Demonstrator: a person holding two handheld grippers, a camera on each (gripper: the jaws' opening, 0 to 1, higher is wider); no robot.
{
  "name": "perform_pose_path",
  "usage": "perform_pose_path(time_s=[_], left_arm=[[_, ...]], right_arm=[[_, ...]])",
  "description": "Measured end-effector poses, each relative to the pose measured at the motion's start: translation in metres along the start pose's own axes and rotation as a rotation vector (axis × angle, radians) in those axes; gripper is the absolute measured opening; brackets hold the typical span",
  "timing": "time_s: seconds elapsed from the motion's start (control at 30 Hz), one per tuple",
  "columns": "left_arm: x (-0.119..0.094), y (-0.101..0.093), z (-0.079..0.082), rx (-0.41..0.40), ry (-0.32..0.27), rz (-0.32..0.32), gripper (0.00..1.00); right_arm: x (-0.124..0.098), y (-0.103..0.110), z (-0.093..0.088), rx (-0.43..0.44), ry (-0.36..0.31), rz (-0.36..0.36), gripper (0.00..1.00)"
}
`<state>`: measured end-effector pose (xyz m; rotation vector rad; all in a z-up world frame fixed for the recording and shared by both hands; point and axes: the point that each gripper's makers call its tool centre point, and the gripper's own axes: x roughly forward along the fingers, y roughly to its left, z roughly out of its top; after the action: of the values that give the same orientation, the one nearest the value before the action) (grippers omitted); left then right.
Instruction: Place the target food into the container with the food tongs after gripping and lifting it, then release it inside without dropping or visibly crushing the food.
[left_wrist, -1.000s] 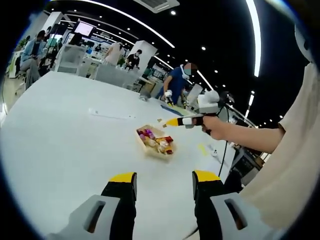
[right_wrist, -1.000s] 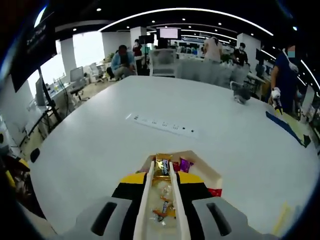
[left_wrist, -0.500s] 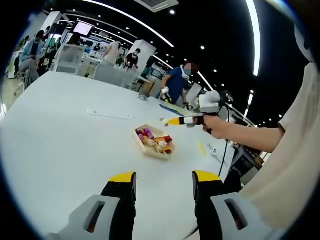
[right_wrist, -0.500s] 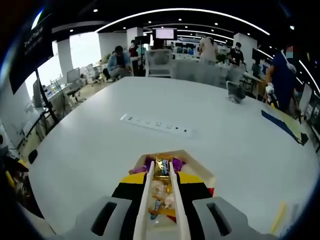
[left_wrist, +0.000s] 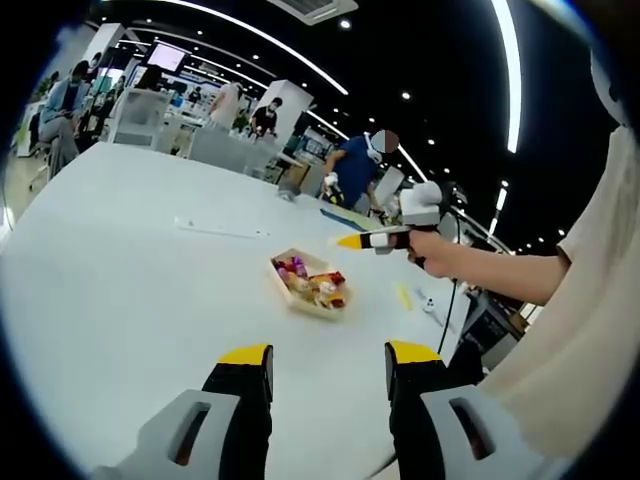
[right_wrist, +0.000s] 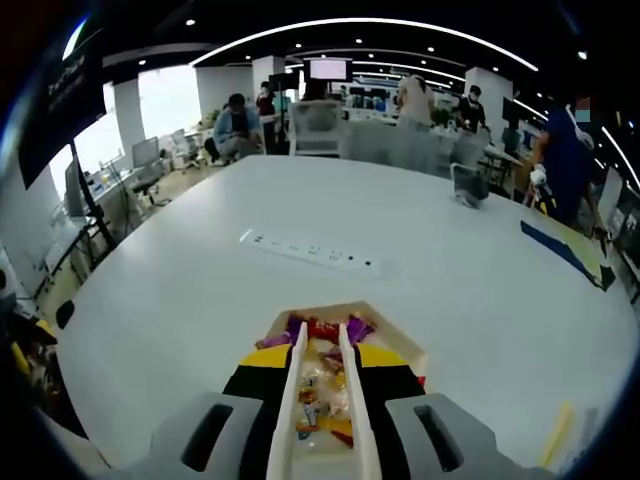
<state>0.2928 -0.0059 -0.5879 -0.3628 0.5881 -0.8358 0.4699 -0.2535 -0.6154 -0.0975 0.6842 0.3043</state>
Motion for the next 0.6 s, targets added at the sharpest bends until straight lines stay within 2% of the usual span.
perform_pose_path(time_s=[0.1, 0.17, 0.37, 0.6], left_arm=[[0.001, -0.001, -0.001, 0.001, 0.002, -0.002, 0.44], [0.001, -0.002, -0.001, 0.0, 0.002, -0.005, 0.44], [0.004, -0.005, 0.0, 0.006, 0.002, -0.012, 0.44], [0.006, -0.009, 0.001, 0.013, -0.001, -0.019, 0.44]], right_arm=[[-0.002, 0.003, 0.001, 0.004, -0.009, 0.018, 0.23], [-0.004, 0.012, 0.004, 0.016, -0.031, 0.062, 0.23], [-0.01, 0.018, 0.004, 0.026, -0.044, 0.096, 0.23], [-0.02, 0.038, 0.001, 0.052, -0.059, 0.158, 0.24]])
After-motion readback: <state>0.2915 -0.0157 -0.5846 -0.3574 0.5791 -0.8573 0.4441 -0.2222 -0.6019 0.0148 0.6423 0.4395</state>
